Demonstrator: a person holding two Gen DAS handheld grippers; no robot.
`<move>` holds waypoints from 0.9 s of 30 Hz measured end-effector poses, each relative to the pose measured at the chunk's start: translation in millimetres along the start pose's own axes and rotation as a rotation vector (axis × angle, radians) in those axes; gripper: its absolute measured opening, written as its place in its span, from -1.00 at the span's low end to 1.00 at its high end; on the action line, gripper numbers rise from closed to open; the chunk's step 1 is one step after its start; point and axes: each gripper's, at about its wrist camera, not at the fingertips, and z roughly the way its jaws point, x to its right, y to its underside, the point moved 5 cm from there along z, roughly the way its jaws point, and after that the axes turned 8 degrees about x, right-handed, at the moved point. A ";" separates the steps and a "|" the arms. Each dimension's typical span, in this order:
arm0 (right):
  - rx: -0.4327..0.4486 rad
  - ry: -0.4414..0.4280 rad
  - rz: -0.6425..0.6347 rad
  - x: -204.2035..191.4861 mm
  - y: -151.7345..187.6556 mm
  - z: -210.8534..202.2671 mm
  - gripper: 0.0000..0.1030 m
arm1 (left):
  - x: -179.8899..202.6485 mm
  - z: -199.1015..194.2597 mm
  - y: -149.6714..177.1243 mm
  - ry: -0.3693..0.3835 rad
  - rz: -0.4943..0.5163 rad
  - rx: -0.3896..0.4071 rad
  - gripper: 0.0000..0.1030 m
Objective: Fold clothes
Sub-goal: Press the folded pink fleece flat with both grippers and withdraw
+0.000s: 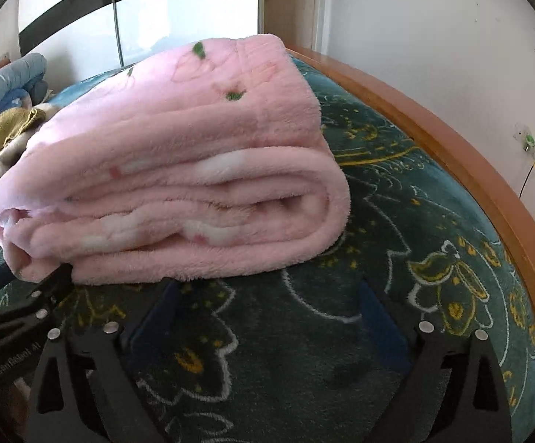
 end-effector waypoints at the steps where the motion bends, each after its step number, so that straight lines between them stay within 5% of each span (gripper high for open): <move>1: 0.005 -0.003 0.004 0.8 0.7 -0.3 0.90 | -1.0 0.0 -0.2 0.004 -0.003 0.002 0.99; 27: 0.028 0.024 -0.053 -6.3 1.5 -6.3 0.91 | -0.2 -2.0 4.0 0.001 -0.012 0.006 1.00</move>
